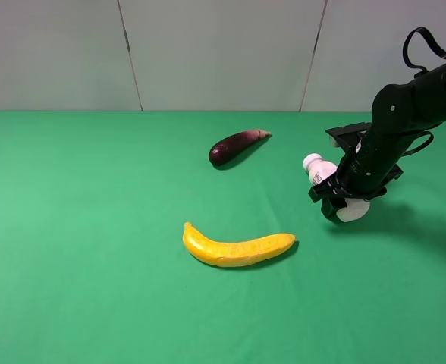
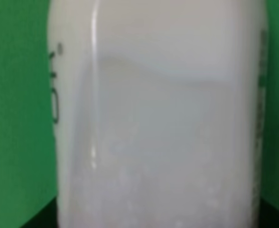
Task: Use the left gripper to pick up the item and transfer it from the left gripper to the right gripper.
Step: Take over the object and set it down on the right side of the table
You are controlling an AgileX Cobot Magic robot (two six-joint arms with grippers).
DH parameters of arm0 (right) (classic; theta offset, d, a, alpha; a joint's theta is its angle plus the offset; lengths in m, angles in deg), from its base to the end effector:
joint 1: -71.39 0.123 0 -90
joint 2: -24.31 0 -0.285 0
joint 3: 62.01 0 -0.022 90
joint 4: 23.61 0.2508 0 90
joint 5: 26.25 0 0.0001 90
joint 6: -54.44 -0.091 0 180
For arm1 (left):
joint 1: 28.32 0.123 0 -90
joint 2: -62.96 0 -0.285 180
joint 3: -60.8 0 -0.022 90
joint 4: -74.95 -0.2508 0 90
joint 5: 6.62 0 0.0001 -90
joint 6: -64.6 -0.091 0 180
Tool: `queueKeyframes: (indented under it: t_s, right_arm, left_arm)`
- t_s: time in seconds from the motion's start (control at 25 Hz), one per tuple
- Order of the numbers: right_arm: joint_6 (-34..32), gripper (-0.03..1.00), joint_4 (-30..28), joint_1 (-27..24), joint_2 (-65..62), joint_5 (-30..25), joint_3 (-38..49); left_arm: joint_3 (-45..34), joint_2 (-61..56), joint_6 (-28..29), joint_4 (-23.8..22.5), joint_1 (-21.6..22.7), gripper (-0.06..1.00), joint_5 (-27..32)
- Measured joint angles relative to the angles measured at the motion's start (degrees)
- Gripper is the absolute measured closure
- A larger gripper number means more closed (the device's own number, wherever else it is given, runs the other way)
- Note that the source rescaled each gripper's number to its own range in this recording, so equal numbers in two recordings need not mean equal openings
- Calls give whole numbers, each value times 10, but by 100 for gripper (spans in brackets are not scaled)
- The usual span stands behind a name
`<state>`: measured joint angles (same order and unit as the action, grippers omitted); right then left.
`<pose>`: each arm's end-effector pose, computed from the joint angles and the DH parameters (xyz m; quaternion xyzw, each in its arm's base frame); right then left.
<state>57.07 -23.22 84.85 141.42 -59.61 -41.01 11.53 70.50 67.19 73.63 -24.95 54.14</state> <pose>0.3180 0.0765 0.1147 -0.1369 0.9878 0.0091 0.0738 -0.0042 0.0016 0.2739 -0.0449 0.8540 0.0150 0.5181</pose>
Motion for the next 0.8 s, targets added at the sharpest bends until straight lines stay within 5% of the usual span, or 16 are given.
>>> queueKeyframes:
  t_s: [0.08, 0.16, 0.28, 0.8]
  right_arm:
    - [0, 84, 0, 0, 0, 0, 0]
    - [0, 31, -4, 0, 0, 5, 0]
    - [-2, 5, -4, 0, 0, 9, -1]
    - [-5, -3, -4, 0, 1, 0, -7]
  left_arm:
    - [0, 0, 0, 0, 0, 2, 0]
    - [0, 0, 0, 0, 0, 2, 0]
    - [0, 0, 0, 0, 0, 2, 0]
    - [0, 0, 0, 0, 0, 2, 0]
